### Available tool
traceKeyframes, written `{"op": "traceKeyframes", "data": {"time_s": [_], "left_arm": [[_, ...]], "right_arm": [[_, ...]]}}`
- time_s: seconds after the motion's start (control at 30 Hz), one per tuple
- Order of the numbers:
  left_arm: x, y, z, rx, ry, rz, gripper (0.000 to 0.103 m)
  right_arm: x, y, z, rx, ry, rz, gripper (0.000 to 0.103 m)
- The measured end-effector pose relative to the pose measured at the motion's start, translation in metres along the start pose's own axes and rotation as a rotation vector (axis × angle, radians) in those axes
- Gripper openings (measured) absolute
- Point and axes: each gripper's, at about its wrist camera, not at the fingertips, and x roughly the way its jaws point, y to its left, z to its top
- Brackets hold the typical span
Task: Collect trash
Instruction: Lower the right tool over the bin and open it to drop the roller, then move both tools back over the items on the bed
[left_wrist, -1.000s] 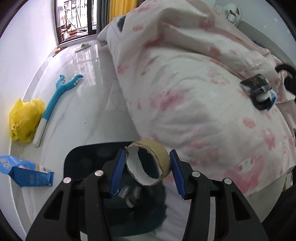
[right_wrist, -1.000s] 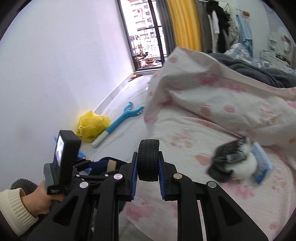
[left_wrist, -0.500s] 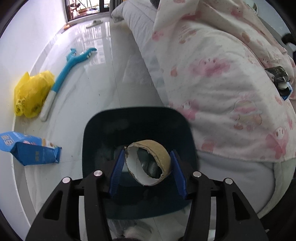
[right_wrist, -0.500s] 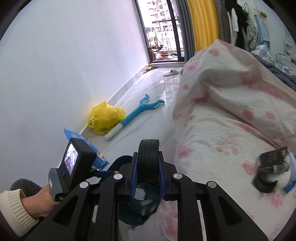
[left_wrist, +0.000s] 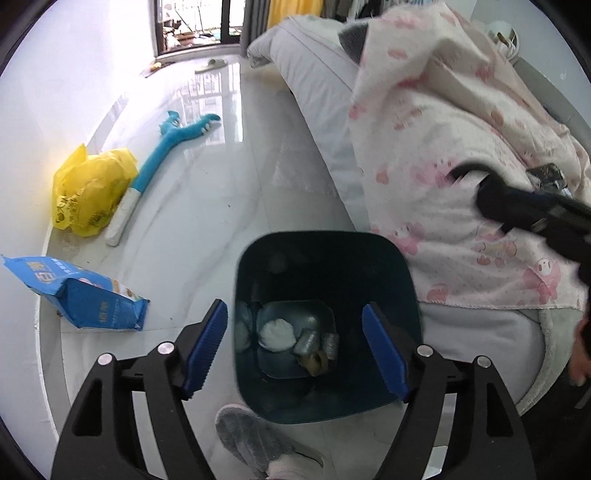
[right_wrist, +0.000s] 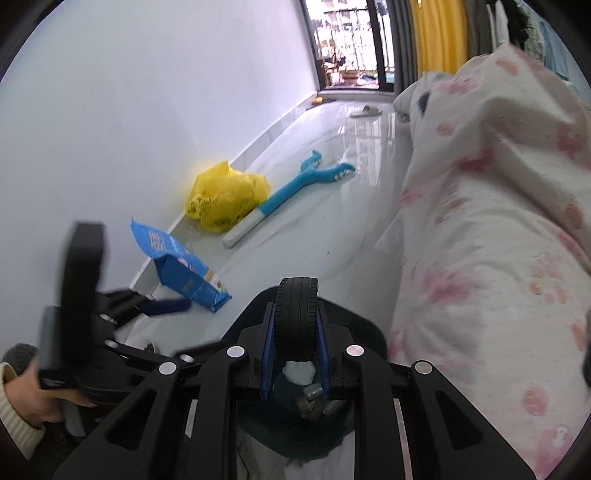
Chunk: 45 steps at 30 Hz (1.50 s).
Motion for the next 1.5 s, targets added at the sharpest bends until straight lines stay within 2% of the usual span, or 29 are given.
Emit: {"op": "traceKeyframes", "data": {"time_s": [0.33, 0.6, 0.87, 1.07, 1.17, 1.23, 1.4, 1.5], "left_arm": [[-0.045, 0.033, -0.001, -0.053, -0.127, -0.009, 0.079], [-0.075, 0.049, -0.002, -0.077, -0.214, -0.015, 0.079], [-0.106, 0.056, 0.000, -0.085, -0.311, -0.027, 0.079], [-0.119, 0.057, 0.000, -0.074, -0.345, -0.029, 0.079], [-0.128, 0.055, 0.004, -0.071, -0.373, -0.038, 0.079], [-0.136, 0.050, 0.008, -0.070, -0.403, -0.046, 0.080], [-0.151, 0.039, 0.017, -0.074, -0.463, -0.070, 0.084], [-0.153, 0.030, 0.021, -0.059, -0.475, -0.062, 0.084]], "right_arm": [[0.062, 0.022, -0.011, 0.009, 0.127, 0.019, 0.020], [0.105, 0.030, -0.026, 0.017, 0.235, 0.000, 0.020], [0.128, 0.037, -0.036, -0.005, 0.297, -0.021, 0.020], [0.144, 0.035, -0.048, -0.009, 0.354, -0.039, 0.020], [0.149, 0.032, -0.056, -0.005, 0.395, -0.051, 0.033], [0.148, 0.032, -0.058, -0.008, 0.411, -0.055, 0.055], [0.132, 0.033, -0.057, -0.029, 0.393, -0.054, 0.055], [0.118, 0.033, -0.052, -0.042, 0.362, -0.045, 0.060]]}}
